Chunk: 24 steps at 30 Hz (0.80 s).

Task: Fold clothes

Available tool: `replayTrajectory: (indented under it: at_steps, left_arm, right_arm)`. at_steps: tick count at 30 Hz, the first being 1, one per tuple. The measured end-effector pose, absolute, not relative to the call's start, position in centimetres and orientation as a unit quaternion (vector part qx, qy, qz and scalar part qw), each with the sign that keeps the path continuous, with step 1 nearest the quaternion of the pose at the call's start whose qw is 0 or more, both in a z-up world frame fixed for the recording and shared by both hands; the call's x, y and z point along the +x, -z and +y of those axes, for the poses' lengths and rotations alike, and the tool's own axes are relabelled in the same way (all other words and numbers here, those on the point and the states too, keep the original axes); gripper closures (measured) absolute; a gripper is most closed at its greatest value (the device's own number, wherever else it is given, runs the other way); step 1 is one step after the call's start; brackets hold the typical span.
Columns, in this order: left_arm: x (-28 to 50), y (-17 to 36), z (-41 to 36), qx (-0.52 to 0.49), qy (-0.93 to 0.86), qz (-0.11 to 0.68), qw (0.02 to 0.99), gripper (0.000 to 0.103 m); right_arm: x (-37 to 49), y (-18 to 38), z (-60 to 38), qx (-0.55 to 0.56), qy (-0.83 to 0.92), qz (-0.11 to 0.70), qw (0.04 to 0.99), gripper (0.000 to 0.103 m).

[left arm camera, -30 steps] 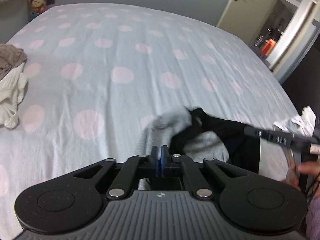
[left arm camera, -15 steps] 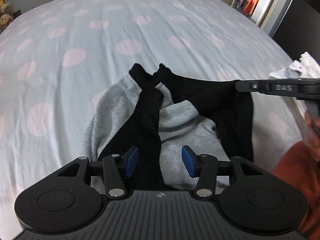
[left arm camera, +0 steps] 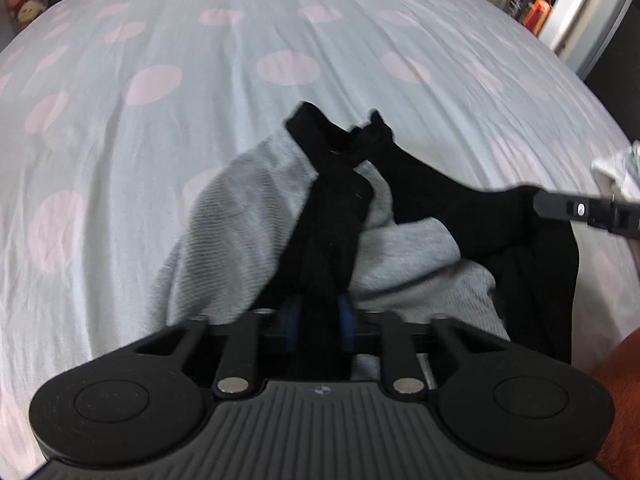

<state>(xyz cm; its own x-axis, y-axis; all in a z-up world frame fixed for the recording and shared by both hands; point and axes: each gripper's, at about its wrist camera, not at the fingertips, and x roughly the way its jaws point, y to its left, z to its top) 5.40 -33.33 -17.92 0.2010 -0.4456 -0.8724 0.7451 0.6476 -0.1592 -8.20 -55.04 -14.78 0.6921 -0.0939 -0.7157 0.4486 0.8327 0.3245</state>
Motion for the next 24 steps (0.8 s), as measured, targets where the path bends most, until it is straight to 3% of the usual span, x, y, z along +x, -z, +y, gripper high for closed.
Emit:
replayTrajectory:
  at_steps: [13,24]
  left_arm:
    - [9.4,6.7,-23.7,0.067,0.326,0.403,0.853,0.102]
    - [7.8,-3.9,-18.8,0.037,0.327,0.294,0.898,0.102]
  right_arm:
    - [-8.6,11.2,-54.9,0.201,0.177,0.325,0.907,0.098]
    - [-11.7,-1.4,-53.8,0.113,0.233,0.199,0.945,0.099]
